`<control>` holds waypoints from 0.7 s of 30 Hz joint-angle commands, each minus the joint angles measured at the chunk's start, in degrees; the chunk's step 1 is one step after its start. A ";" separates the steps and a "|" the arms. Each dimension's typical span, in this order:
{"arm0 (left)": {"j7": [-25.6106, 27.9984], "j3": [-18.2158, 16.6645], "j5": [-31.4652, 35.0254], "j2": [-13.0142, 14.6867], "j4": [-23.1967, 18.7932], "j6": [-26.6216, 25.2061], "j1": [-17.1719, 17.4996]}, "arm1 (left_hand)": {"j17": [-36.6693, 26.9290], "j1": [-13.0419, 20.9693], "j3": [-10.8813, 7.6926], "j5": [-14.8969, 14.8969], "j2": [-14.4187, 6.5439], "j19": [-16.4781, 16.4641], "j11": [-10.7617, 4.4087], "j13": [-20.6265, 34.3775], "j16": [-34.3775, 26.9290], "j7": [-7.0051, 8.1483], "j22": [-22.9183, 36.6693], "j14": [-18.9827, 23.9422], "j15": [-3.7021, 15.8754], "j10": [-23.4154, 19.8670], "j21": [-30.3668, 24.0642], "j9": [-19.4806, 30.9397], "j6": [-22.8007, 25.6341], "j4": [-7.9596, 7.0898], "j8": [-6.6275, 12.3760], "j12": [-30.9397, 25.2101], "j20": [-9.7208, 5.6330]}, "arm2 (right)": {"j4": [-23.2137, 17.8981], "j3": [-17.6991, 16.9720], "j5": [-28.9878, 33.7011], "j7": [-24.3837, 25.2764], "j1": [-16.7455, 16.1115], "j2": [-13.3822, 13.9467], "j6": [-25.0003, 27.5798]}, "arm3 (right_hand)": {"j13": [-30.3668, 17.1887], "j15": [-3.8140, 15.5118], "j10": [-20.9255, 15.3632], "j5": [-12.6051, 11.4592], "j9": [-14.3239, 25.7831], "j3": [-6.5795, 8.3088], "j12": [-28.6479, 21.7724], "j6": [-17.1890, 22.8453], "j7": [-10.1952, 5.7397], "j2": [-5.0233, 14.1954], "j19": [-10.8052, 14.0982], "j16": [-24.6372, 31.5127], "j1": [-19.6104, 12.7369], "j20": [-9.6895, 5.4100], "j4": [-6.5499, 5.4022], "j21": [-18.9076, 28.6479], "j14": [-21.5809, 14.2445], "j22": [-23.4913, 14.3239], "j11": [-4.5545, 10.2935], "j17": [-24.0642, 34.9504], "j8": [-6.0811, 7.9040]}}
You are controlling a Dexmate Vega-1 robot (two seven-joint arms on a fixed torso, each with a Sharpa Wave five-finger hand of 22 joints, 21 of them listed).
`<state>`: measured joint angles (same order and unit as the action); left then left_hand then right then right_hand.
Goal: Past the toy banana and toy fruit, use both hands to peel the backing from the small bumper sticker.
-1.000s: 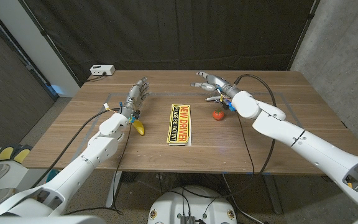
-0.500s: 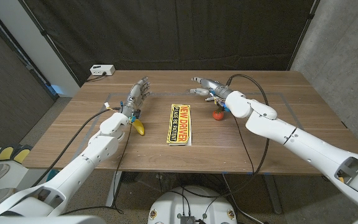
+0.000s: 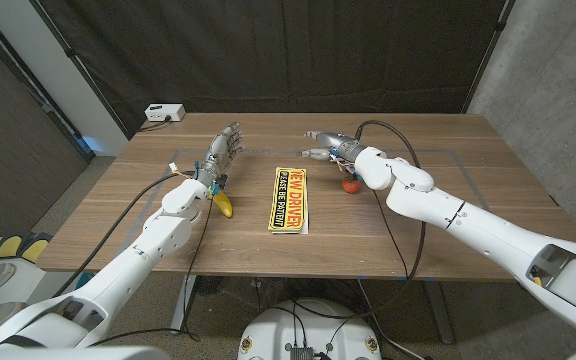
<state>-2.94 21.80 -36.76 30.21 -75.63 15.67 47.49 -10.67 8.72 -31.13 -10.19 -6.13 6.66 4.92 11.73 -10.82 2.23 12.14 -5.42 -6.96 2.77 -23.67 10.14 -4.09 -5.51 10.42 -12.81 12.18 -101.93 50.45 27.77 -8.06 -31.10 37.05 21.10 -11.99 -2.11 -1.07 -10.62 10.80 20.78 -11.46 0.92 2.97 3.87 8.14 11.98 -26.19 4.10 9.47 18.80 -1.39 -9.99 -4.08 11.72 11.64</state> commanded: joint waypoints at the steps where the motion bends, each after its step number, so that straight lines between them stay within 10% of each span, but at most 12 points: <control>1: -0.32 0.30 0.25 -0.25 0.94 -0.19 -0.83 | -0.04 -0.41 -0.06 -0.07 0.07 0.26 0.24 0.00 -0.24 0.03 0.14 0.17 -0.68 -0.10 0.01 0.16 -0.08 0.31 0.35 0.06 0.13 | 1.21 2.72 3.63 -4.36 1.88 -1.21 -0.49 | -0.12 0.33 0.48 -0.15 0.23 -0.11 0.08 -0.44 -0.05 -0.23 0.99 0.09 -0.86 -1.70 0.02 -0.24 0.24 -0.13 0.03 0.13 -0.14; 21: -0.95 0.06 -0.08 -0.22 1.99 0.07 -1.19 | -0.04 -0.49 -0.07 -0.07 0.08 0.30 0.31 -0.04 -0.24 0.02 0.16 0.16 -0.75 -0.14 0.06 0.16 -0.09 0.40 0.33 0.08 0.13 | 6.04 6.32 6.00 -10.55 5.41 -4.80 -3.30 | -0.12 0.88 0.87 -0.27 0.28 -0.23 0.07 -0.93 -0.09 -0.34 1.63 0.14 -1.55 -2.96 -0.14 -0.52 0.30 -0.13 0.22 0.15 -0.31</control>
<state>-3.64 22.04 -36.58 29.95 -74.08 15.54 46.35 -10.67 8.72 -31.13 -10.19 -6.13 6.67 4.91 11.73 -10.81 2.23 12.14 -5.10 -7.27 2.77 -23.67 10.14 -4.09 -5.51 10.42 -12.81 12.18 -98.67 54.71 32.26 -15.60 -27.69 34.23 19.06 -12.00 -1.44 -0.67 -10.62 10.79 20.78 -11.46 0.33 2.82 3.79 9.89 11.98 -27.16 1.31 9.47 18.41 -1.15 -9.99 -3.66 11.73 11.40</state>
